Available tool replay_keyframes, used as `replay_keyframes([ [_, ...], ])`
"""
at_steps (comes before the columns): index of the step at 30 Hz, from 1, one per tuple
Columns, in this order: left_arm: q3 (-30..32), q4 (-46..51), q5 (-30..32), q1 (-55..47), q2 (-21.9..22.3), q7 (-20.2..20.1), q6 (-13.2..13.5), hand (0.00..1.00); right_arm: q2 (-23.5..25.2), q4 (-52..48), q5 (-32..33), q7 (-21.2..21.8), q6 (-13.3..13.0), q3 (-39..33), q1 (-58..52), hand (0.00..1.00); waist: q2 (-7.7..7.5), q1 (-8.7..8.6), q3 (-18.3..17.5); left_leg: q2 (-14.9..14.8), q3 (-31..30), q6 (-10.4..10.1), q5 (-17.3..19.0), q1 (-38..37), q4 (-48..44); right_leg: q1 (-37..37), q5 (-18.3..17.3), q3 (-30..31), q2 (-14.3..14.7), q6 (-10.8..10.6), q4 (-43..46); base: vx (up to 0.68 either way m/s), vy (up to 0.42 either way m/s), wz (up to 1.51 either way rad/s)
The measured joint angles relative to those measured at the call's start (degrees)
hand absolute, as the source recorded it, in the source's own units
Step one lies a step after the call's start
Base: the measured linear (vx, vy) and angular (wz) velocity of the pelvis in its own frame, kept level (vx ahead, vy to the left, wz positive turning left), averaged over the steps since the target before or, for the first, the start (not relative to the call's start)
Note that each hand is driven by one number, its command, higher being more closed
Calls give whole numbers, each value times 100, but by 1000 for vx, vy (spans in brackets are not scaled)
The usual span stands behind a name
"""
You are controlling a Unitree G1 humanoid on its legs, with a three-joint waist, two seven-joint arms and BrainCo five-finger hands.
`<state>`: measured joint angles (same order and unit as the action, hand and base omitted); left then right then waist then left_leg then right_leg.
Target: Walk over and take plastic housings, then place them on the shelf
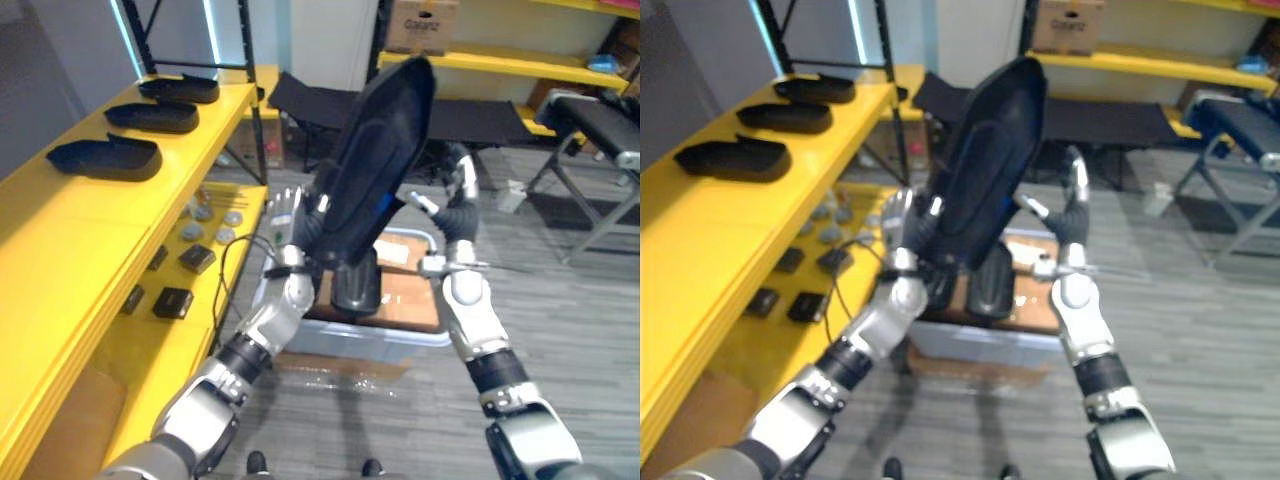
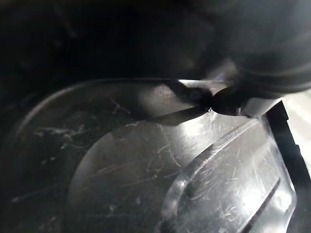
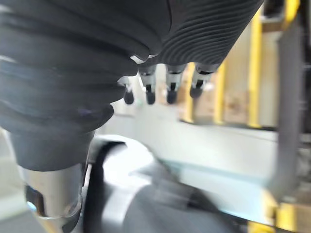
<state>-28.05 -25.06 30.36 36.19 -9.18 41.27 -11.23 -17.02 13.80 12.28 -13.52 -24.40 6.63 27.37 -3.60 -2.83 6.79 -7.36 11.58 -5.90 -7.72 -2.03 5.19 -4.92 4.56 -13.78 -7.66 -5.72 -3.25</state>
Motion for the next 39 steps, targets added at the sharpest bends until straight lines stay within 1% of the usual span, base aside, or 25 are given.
replay_keyframes([
  [1,1,-69,0,-25,-2,1,0,100,-18,-95,82,93,-53,-11,-23,0,-6,-25,3,0,2,2,1,1,0,4,0,2,-1,-1,0,16,-2,-4],
  [2,20,-222,-1,-116,-15,5,1,100,-24,-257,309,347,-141,-65,-65,0,-20,-80,4,0,11,-4,6,2,0,14,2,16,0,-5,0,17,2,-4],
  [3,41,-289,-2,-193,-14,17,2,100,-24,-347,442,496,-181,-111,-117,0,-26,-96,2,-1,19,-9,10,2,0,21,3,27,2,-7,1,18,2,-5],
  [6,175,-341,-12,-523,-35,117,68,100,-24,-661,958,880,-186,-227,-408,0,-40,-96,-7,-2,91,-20,19,5,0,79,5,106,13,-6,11,22,8,-11],
  [7,248,-343,-22,-586,-34,137,104,100,-18,-694,1013,937,-186,-260,-472,0,-43,-100,-6,-2,105,-21,20,5,0,86,7,117,16,-5,10,17,12,-12],
  [9,524,-344,-134,-772,-5,364,190,100,-9,-853,1069,1049,-182,-471,-821,0,-59,-111,-16,-6,120,-25,23,-1,0,87,7,132,54,-3,10,7,3,-2],
  [10,625,-343,-166,-808,10,422,244,100,4,-914,1069,1066,-182,-541,-907,0,-61,-112,-17,-10,122,-28,25,-2,0,89,6,136,57,-3,10,10,-2,-5],
  [12,1066,-303,-495,-954,72,797,439,100,94,-1144,1048,989,-182,-822,-1256,0,-63,-126,-19,-21,150,-42,35,-33,0,85,6,175,66,1,11,1,-6,-7],
  [13,1170,-290,-596,-988,81,886,508,100,131,-1192,1045,935,-182,-899,-1336,0,-66,-126,-21,-24,156,-43,36,-39,0,85,5,185,67,3,13,-7,1,-7],
  [14,1393,-90,-759,-1132,84,1029,592,100,225,-1315,1046,822,-184,-1063,-1531,0,-69,-136,-23,-25,173,-46,39,-47,0,94,3,198,82,4,22,-7,4,-5],
  [15,1517,76,-829,-1232,99,1073,639,100,273,-1382,1046,780,-190,-1157,-1639,0,-69,-147,-23,-25,177,-46,39,-49,0,99,0,203,82,5,33,-8,8,-5],
  [17,2031,830,-1166,-1670,157,1265,944,100,475,-1541,1055,576,-218,-1505,-2030,0,-70,-204,-25,-18,217,-46,40,-57,0,137,-13,248,74,-2,71,-8,12,-8],
  [18,2165,1035,-1214,-1776,167,1293,1003,100,525,-1583,1057,552,-227,-1599,-2109,0,-68,-210,-25,-19,248,-44,42,-57,0,159,-19,271,73,-11,78,-18,15,-17],
  [21,2624,1887,-1505,-2221,234,1355,1374,100,799,-1936,1646,520,-427,-2043,-2571,0,-36,-256,-78,-2,302,-35,51,-59,0,188,-35,302,55,-11,78,-16,10,-8],
  [22,2692,2021,-1581,-2311,271,1334,1480,100,853,-2008,1871,606,-457,-2128,-2636,0,-24,-260,-103,1,302,-32,54,-60,0,187,-36,302,52,-12,78,0,0,0],
  [23,2767,2353,-1734,-2524,352,1229,1687,100,943,-2115,2172,748,-496,-2295,-2747,0,-7,-270,-156,4,302,-36,63,-61,0,187,-38,302,47,-15,77,0,0,0],
  [24,2773,2794,-1900,-2773,454,1093,1893,100,1016,-2237,2280,808,-536,-2404,-2857,0,11,-270,-194,5,298,-46,75,-60,0,183,-41,299,47,-18,77,0,0,0],
  [25,2773,3044,-1963,-2912,515,994,1974,100,1055,-2296,2289,848,-558,-2426,-2903,0,24,-269,-210,4,298,-48,79,-60,0,183,-44,298,47,-20,77,0,0,0],
  [27,2707,3790,-2268,-3408,707,548,2279,100,1167,-2567,2291,1008,-556,-2446,-3040,0,114,-260,-266,6,286,-47,98,-53,0,176,-60,285,43,-40,77,-10,1,4],
  [29,2672,4042,-2381,-3660,793,187,2439,100,1222,-2718,2288,1114,-528,-2397,-3099,0,198,-245,-321,8,258,-55,106,-23,0,178,-74,272,41,-60,75,-20,-3,11],
  [30,2673,4176,-2382,-3799,791,-19,2503,100,1252,-2755,2288,1125,-500,-2365,-3132,0,238,-245,-354,11,178,-58,103,13,0,182,-78,247,44,-66,71,-17,-10,17],
  [31,2675,4239,-2386,-3857,788,-114,2530,100,1265,-2756,2289,1125,-484,-2362,-3149,0,251,-244,-362,12,150,-59,102,23,0,179,-83,224,43,-72,68,-11,-11,18],
  [33,2683,4376,-2555,-3960,768,-409,2584,100,1282,-2759,2288,1111,-429,-2362,-3194,0,279,-179,-379,11,119,-58,102,28,0,166,-99,146,41,-82,51,-9,-4,11],
  [35,2710,4428,-2601,-4024,733,-508,2594,100,1285,-2805,2291,1112,-429,-2359,-3211,0,293,-111,-390,14,79,-57,102,62,0,165,-104,121,37,-83,52,-15,-5,8],
  [39,3057,4516,-2600,-4247,721,-640,2589,100,1290,-2849,2292,1194,-385,-2230,-3214,0,315,-92,-431,46,-59,-63,69,184,-1,163,-108,-33,20,-94,51,26,-1,23],
])
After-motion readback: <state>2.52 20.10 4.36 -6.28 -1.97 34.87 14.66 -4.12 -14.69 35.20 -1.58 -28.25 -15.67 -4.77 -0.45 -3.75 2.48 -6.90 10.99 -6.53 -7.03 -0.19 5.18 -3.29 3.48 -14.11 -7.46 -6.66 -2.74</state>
